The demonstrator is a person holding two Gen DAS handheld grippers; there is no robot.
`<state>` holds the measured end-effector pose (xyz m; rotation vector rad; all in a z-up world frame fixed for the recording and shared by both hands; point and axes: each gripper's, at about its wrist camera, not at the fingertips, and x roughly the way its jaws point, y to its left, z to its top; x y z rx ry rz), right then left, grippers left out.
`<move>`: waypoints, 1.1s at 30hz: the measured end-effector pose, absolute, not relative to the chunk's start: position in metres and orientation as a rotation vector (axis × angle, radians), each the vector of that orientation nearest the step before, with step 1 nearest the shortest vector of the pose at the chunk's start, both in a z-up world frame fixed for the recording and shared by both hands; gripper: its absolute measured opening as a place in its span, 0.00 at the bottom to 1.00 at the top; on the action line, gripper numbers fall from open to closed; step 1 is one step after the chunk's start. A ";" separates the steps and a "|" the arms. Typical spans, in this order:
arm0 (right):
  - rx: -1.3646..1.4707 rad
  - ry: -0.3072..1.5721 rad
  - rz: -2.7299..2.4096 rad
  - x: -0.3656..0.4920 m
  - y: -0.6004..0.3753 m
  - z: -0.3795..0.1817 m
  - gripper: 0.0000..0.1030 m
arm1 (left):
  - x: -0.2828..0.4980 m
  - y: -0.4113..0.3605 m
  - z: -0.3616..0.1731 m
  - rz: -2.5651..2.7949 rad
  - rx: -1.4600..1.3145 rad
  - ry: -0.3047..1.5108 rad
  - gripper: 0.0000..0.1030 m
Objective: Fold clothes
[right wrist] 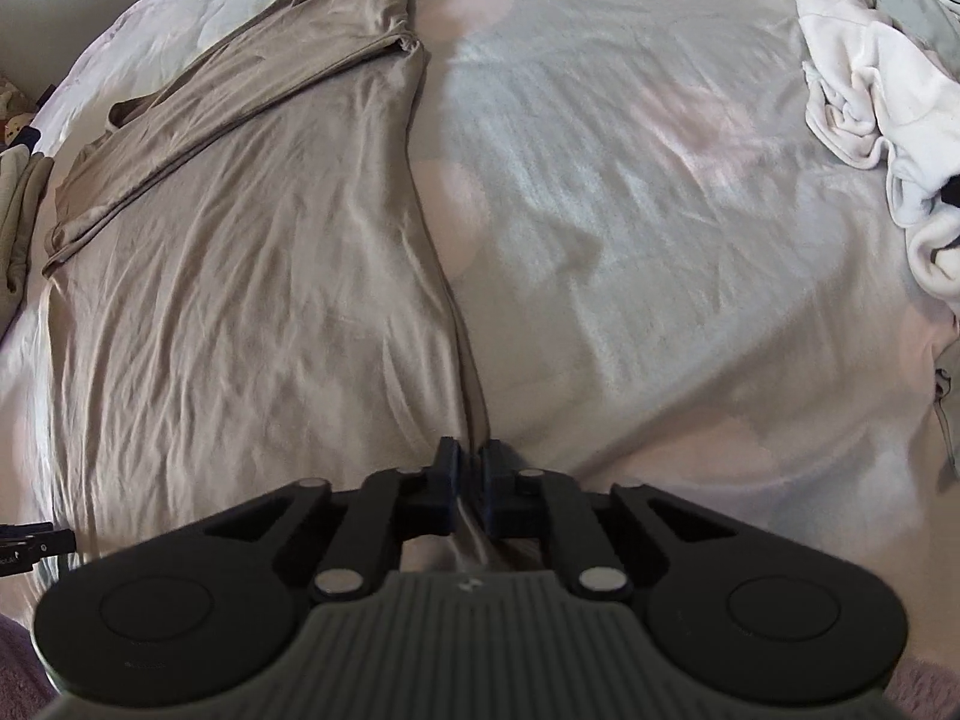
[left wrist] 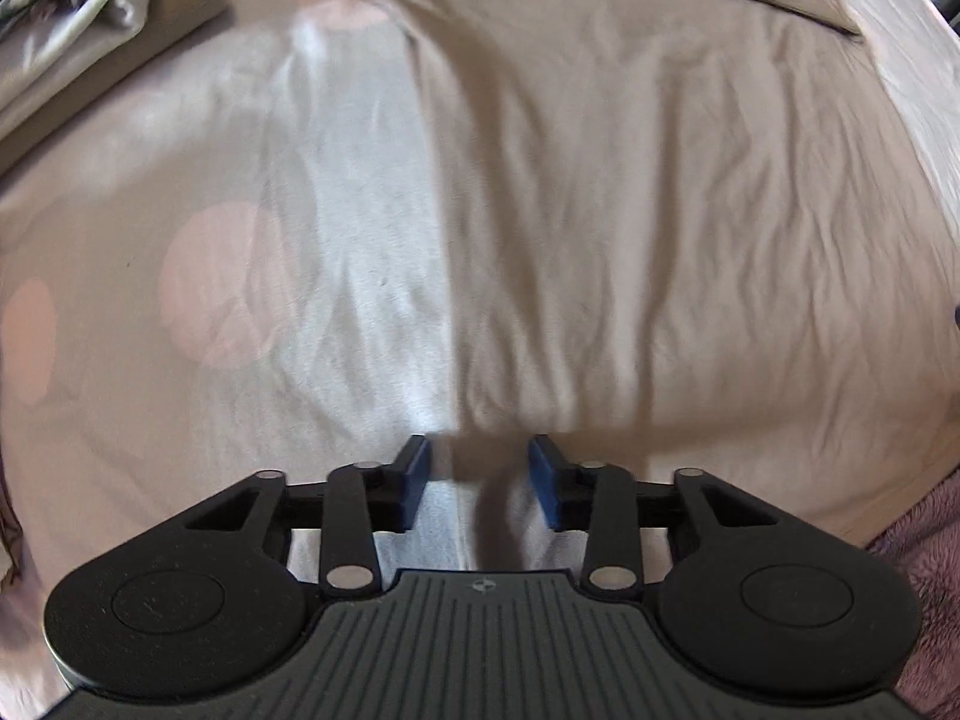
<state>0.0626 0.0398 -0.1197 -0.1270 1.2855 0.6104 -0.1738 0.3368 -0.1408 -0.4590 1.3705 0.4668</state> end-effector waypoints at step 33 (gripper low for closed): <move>0.383 1.053 0.539 0.103 0.008 -0.125 0.28 | -0.221 0.401 -0.111 0.642 -0.823 0.708 0.15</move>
